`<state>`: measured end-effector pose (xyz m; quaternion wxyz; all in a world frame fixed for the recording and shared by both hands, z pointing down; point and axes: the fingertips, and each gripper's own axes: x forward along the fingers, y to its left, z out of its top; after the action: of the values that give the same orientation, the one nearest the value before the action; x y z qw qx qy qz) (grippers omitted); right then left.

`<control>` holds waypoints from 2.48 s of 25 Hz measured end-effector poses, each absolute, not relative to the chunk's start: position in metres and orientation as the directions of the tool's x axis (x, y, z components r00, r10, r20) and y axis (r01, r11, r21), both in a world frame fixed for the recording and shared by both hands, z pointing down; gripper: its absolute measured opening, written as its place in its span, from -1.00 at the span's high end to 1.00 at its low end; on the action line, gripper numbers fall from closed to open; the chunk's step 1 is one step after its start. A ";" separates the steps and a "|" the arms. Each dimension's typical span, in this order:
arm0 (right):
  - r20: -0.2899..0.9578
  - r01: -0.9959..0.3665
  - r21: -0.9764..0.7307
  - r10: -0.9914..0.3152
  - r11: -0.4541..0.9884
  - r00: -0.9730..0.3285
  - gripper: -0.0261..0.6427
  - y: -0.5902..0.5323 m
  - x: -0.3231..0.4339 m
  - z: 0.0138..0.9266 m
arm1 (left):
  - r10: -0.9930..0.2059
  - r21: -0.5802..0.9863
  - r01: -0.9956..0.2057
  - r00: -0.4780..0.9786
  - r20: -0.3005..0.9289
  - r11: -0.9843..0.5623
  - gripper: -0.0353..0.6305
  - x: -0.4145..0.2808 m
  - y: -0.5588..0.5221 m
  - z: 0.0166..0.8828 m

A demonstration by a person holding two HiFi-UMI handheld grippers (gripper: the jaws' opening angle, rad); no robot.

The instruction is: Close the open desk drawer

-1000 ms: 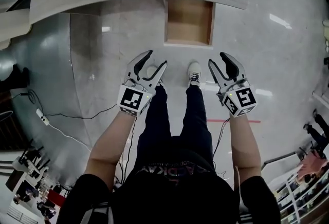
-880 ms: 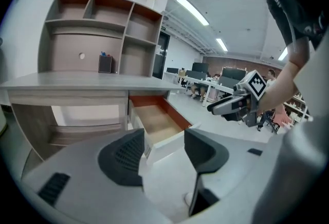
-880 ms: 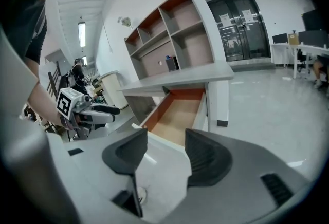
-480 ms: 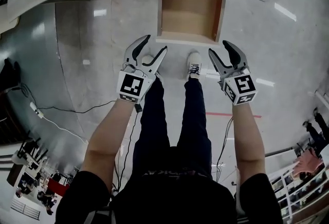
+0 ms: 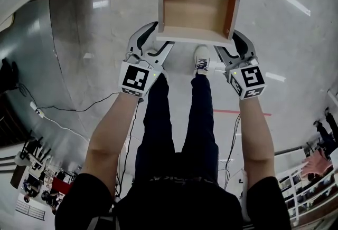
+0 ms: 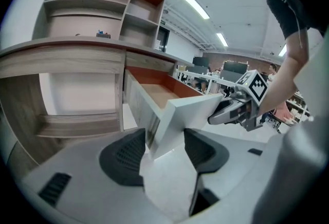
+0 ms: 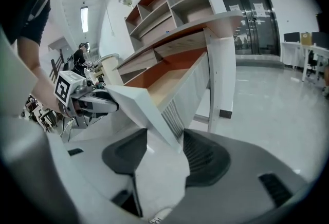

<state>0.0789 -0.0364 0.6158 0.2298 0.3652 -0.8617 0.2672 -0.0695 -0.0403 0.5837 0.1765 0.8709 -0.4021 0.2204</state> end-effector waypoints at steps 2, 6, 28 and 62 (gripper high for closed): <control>0.589 -0.748 -0.294 -0.503 0.595 -0.632 0.22 -0.038 0.076 0.617 | -0.628 0.132 -0.781 0.578 0.521 -0.610 0.17 -0.070 -0.041 0.583; 0.590 -0.754 -0.290 -0.511 0.589 -0.626 0.27 -0.037 0.078 0.614 | -0.642 0.103 -0.785 0.568 0.515 -0.611 0.26 -0.069 -0.041 0.579; 0.502 -0.783 -0.350 -0.603 0.514 -0.620 0.33 -0.069 0.087 0.568 | -0.736 0.091 -0.840 0.516 0.437 -0.535 0.30 -0.065 -0.076 0.533; 0.456 -0.901 -0.362 -0.798 0.238 -0.394 0.34 -0.200 0.087 0.564 | -0.853 0.041 -0.947 0.305 0.424 -0.318 0.32 -0.072 -0.208 0.530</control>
<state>0.0873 -0.2005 0.5644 0.0881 0.5435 -0.7818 0.2926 -0.0719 -0.2083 0.5300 0.1431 0.7949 -0.5663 0.1645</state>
